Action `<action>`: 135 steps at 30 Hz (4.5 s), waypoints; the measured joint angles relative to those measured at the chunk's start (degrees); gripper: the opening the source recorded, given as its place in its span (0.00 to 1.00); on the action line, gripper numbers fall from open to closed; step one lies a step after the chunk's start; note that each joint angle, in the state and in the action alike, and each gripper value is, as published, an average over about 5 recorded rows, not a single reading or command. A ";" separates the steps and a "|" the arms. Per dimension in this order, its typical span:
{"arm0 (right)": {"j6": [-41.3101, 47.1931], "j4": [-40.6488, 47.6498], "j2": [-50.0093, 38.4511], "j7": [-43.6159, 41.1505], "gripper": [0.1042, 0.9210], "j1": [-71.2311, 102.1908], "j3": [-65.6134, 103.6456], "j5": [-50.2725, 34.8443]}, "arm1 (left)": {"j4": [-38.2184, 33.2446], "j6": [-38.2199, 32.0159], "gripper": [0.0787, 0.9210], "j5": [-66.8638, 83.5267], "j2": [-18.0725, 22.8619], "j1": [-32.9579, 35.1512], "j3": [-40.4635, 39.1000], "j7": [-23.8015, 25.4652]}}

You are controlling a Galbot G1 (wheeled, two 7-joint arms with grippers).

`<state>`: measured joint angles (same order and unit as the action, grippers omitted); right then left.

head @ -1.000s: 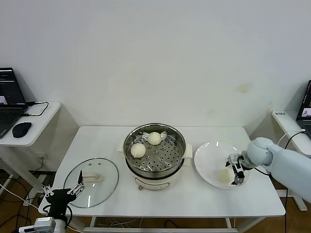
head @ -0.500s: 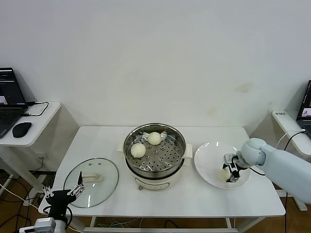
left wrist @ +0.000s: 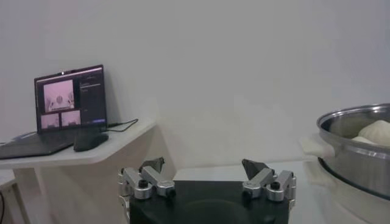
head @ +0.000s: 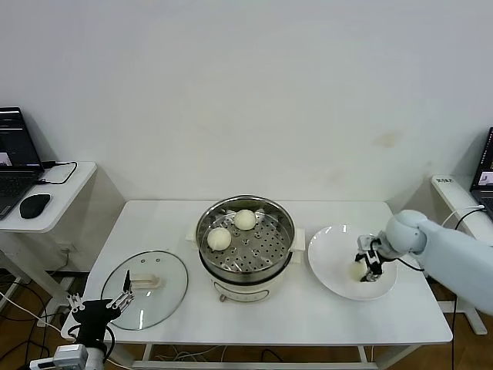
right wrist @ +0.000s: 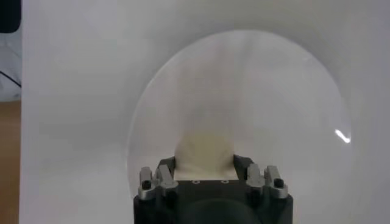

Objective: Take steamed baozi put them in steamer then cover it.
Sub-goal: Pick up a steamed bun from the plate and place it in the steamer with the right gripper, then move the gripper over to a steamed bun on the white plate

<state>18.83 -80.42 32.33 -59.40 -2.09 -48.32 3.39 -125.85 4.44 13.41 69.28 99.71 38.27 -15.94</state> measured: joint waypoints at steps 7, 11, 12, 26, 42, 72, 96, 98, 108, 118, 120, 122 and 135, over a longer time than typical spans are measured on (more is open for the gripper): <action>0.64 -1.85 -0.23 -1.55 0.62 -11.84 -6.03 -5.44 | -0.47 0.05 0.88 0.13 -0.40 -0.20 -0.31 0.03; 0.91 -2.49 1.44 -1.62 0.62 -19.65 -9.97 -8.87 | -0.64 0.05 0.88 0.17 -0.51 -0.14 -0.33 0.04; 0.98 -2.74 2.12 -1.55 0.62 -21.55 -10.94 -9.78 | -0.67 0.05 0.88 0.17 -0.49 -0.13 -0.33 0.04; -0.21 -6.52 17.12 0.58 0.62 -34.81 -20.36 -19.05 | -0.61 -0.11 0.88 0.30 0.68 -0.06 1.05 -0.06; -15.41 -5.26 28.79 3.16 0.63 -31.88 -26.21 -12.08 | -0.81 -0.16 0.88 0.99 1.99 -0.24 2.48 -0.19; -34.36 -4.19 33.27 5.52 0.78 -29.33 -30.08 0.03 | -0.38 -0.39 0.88 0.94 3.31 -0.32 2.31 -0.30; -14.91 -9.95 14.63 2.24 0.88 -32.50 -22.16 -11.17 | -0.84 -0.33 0.88 0.98 0.69 -1.21 1.40 -0.12; -12.24 -11.38 11.11 2.11 0.88 -31.80 -21.69 -11.59 | -0.83 -0.31 0.88 0.92 0.40 -1.40 1.05 -0.09; -6.58 -13.57 -3.63 0.92 0.88 -23.17 -16.28 -8.16 | -0.36 -0.26 0.88 0.56 -0.47 -1.77 -0.59 -0.06; -6.64 -7.56 -8.70 0.40 0.88 -3.46 -0.18 -0.76 | -0.57 -0.18 0.88 0.38 -0.82 -0.85 -0.30 -0.07; -6.64 -5.99 -8.76 0.54 0.88 -0.19 2.67 0.49 | -0.63 -0.15 0.88 0.34 -0.80 -0.71 -0.17 -0.07; -6.62 -4.40 -8.53 0.74 0.88 2.55 5.10 1.64 | -0.63 -0.13 0.88 0.30 -0.76 -0.53 -0.03 -0.07; -7.46 6.61 -2.31 2.08 0.88 10.28 12.82 6.85 | -0.20 -0.15 0.88 0.33 -0.43 -0.07 0.95 -0.06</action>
<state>11.37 -73.81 30.01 -57.31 8.18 -35.50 10.24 -126.05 4.29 13.74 68.85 99.64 39.21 -16.00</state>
